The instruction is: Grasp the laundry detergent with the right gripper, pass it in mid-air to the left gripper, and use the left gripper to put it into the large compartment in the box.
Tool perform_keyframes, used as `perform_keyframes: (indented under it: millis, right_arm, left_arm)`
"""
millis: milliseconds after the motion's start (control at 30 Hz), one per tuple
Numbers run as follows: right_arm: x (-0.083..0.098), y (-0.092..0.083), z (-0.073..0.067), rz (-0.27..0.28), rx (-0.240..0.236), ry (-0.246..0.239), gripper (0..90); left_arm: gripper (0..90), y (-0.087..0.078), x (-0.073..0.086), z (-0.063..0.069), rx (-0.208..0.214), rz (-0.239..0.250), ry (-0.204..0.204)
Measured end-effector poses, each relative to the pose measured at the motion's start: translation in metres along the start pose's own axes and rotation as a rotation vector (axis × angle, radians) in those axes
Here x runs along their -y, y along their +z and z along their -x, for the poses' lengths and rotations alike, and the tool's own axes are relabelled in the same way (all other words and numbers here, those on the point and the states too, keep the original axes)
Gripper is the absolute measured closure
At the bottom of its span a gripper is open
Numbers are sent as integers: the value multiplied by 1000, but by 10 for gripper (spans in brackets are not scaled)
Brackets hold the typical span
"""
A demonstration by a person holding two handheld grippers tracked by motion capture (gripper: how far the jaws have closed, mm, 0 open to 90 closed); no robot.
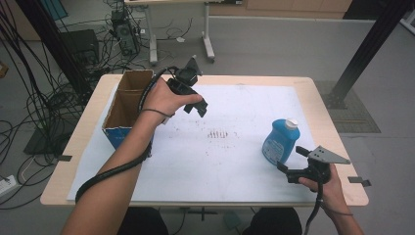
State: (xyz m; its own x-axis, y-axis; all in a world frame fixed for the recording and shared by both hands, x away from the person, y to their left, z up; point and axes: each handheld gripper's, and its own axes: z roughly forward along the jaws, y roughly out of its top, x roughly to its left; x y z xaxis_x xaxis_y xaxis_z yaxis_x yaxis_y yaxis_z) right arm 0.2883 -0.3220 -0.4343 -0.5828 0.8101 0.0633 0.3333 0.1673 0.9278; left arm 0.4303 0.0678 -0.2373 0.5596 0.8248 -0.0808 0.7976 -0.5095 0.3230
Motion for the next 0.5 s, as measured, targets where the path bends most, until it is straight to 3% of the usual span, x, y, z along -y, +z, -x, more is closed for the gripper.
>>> perform_keyframes:
  millis: [500]
  right_arm:
    - [0, 2, 0, 27, -4, -1, 19]
  left_arm:
    - [105, -2, 2, -4, -6, 3, -10]
